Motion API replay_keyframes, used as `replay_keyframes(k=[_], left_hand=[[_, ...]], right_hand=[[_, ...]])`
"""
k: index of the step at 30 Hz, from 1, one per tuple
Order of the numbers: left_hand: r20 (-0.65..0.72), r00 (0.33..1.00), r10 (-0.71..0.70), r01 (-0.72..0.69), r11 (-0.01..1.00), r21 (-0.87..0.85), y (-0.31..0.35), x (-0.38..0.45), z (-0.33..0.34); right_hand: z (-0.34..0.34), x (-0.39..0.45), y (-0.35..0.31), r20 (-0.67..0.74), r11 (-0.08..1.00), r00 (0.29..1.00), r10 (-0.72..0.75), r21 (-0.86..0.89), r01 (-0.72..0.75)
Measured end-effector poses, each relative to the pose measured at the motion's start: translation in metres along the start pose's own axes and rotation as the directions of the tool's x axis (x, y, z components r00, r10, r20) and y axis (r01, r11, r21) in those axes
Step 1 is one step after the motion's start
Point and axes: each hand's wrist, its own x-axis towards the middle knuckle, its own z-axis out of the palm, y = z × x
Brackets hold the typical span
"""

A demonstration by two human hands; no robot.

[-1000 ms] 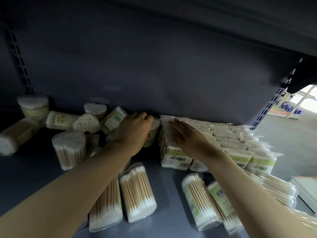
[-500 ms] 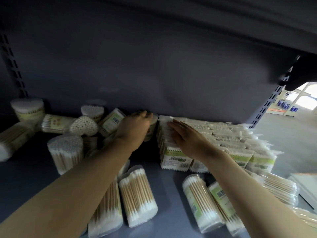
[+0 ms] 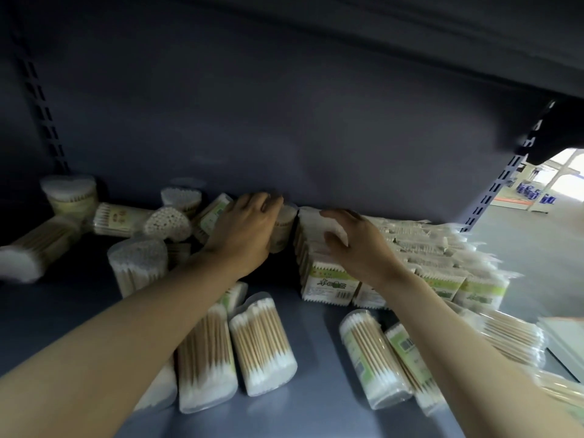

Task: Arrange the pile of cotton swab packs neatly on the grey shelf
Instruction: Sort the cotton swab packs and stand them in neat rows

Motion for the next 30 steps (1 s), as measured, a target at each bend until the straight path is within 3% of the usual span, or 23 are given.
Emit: replay_keyframes(k=[5, 9, 15, 21, 30], left_hand=[[0.034, 0.994, -0.105, 0.106, 0.994, -0.023, -0.002, -0.019, -0.032], [-0.099, 0.994, -0.041, 0.038, 0.999, -0.033, -0.004, -0.042, -0.047], [-0.061, 0.998, -0.022, 0.022, 1.0, -0.001, -0.004, -0.074, -0.062], [0.083, 0.995, -0.059, 0.065, 0.995, -0.072, -0.006, -0.094, -0.065], [0.104, 0.987, -0.121, 0.131, 0.987, -0.088, 0.0, -0.113, -0.07]], right_hand=[[-0.002, -0.01, -0.011, -0.123, 0.998, 0.992, 0.017, 0.056, -0.01], [-0.001, -0.019, -0.023, -0.167, 0.997, 0.986, 0.01, 0.078, 0.004], [0.006, -0.043, -0.042, -0.074, 0.989, 0.997, 0.033, 0.147, -0.022], [0.008, -0.069, -0.056, 0.047, 0.992, 0.999, 0.013, 0.128, -0.019], [0.014, -0.097, -0.069, 0.222, 0.993, 0.974, 0.042, 0.095, -0.064]])
